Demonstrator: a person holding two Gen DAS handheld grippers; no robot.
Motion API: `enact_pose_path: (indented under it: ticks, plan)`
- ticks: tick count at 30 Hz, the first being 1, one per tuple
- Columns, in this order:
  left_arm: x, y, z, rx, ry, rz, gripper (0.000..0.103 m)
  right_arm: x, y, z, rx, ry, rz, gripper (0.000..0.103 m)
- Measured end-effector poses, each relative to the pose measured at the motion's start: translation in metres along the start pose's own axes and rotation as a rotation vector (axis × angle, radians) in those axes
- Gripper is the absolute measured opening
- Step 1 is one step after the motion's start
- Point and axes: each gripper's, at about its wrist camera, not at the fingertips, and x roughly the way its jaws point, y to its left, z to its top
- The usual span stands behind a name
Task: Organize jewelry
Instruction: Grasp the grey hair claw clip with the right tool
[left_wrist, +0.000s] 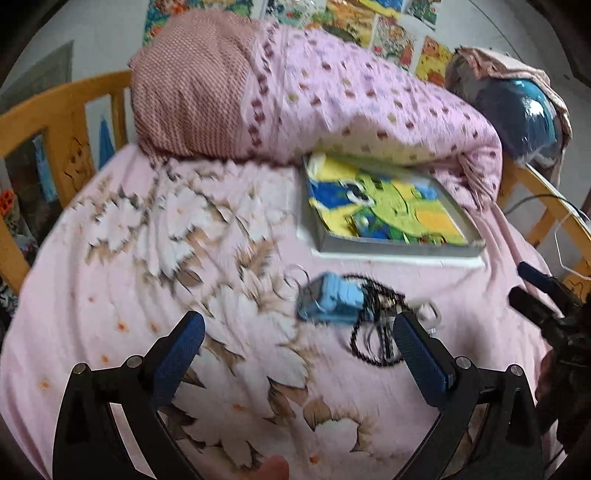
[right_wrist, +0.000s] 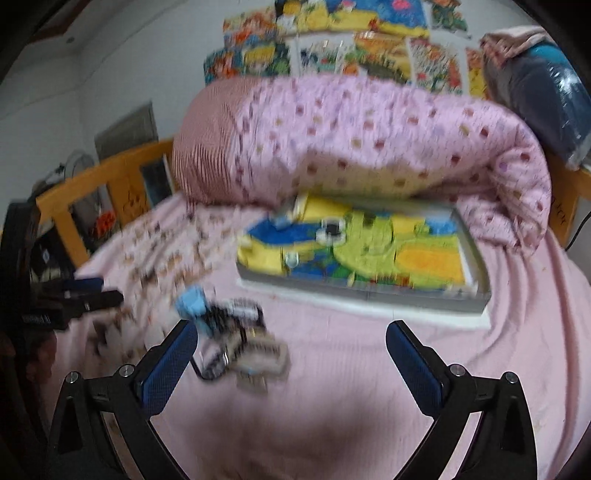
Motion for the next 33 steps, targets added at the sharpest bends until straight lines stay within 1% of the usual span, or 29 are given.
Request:
enact_pose_path:
  ticks: [2, 5, 8, 11, 13, 14, 15, 16, 18, 19, 21, 22, 24, 25, 26, 28, 29, 31, 33]
  plan:
    - [0.009, -0.001, -0.004, 0.004, 0.034, -0.032, 0.1, 0.012, -0.003, -0.012, -0.022, 0.064, -0.006, 0.103]
    - [0.026, 0.001, -0.007, -0.016, 0.094, -0.085, 0.1, 0.028, -0.003, -0.028, -0.058, 0.143, -0.005, 0.103]
    - [0.04, 0.004, -0.007, -0.052, 0.144, -0.129, 0.099, 0.038, -0.001, -0.039, -0.089, 0.188, 0.008, 0.103]
    - [0.049, 0.006, -0.005, -0.068, 0.157, -0.158, 0.098, 0.046, 0.001, -0.042, -0.114, 0.212, 0.026, 0.103]
    - [0.055, 0.004, -0.005, -0.062, 0.166, -0.183, 0.089, 0.053, 0.002, -0.042, -0.14, 0.229, 0.046, 0.103]
    - [0.06, 0.002, -0.005, -0.056, 0.183, -0.201, 0.076, 0.057, 0.002, -0.042, -0.161, 0.238, 0.063, 0.103]
    - [0.063, 0.0, -0.005, -0.052, 0.197, -0.212, 0.065, 0.06, 0.003, -0.041, -0.177, 0.245, 0.074, 0.103]
    - [0.066, -0.002, -0.005, -0.046, 0.21, -0.224, 0.061, 0.065, 0.003, -0.041, -0.204, 0.253, 0.083, 0.103]
    - [0.071, -0.004, -0.007, -0.031, 0.223, -0.24, 0.049, 0.072, 0.004, -0.039, -0.246, 0.266, 0.09, 0.103]
    - [0.073, -0.005, -0.008, -0.022, 0.23, -0.246, 0.046, 0.075, 0.004, -0.038, -0.259, 0.267, 0.1, 0.103]
    - [0.077, -0.006, -0.01, -0.017, 0.234, -0.253, 0.038, 0.081, 0.005, -0.035, -0.27, 0.268, 0.118, 0.103]
    - [0.08, -0.006, -0.009, -0.017, 0.237, -0.26, 0.036, 0.085, 0.005, -0.033, -0.277, 0.271, 0.128, 0.103]
    - [0.085, -0.006, -0.008, -0.019, 0.239, -0.27, 0.027, 0.091, 0.009, -0.03, -0.298, 0.27, 0.154, 0.102]
    - [0.087, -0.005, -0.008, -0.022, 0.241, -0.274, 0.025, 0.095, 0.011, -0.028, -0.312, 0.27, 0.17, 0.1]
    - [0.089, -0.004, -0.007, -0.028, 0.242, -0.275, 0.021, 0.097, 0.013, -0.026, -0.323, 0.272, 0.179, 0.094]
    - [0.091, -0.001, -0.006, -0.042, 0.242, -0.281, 0.016, 0.104, 0.02, -0.024, -0.356, 0.28, 0.192, 0.086]
    - [0.091, 0.0, -0.006, -0.047, 0.242, -0.283, 0.013, 0.106, 0.022, -0.023, -0.367, 0.283, 0.195, 0.083]
    - [0.091, 0.001, -0.006, -0.049, 0.241, -0.284, 0.01, 0.11, 0.023, -0.022, -0.372, 0.284, 0.201, 0.081]
    - [0.089, 0.0, -0.006, -0.037, 0.238, -0.286, 0.004, 0.111, 0.023, -0.022, -0.358, 0.285, 0.216, 0.071]
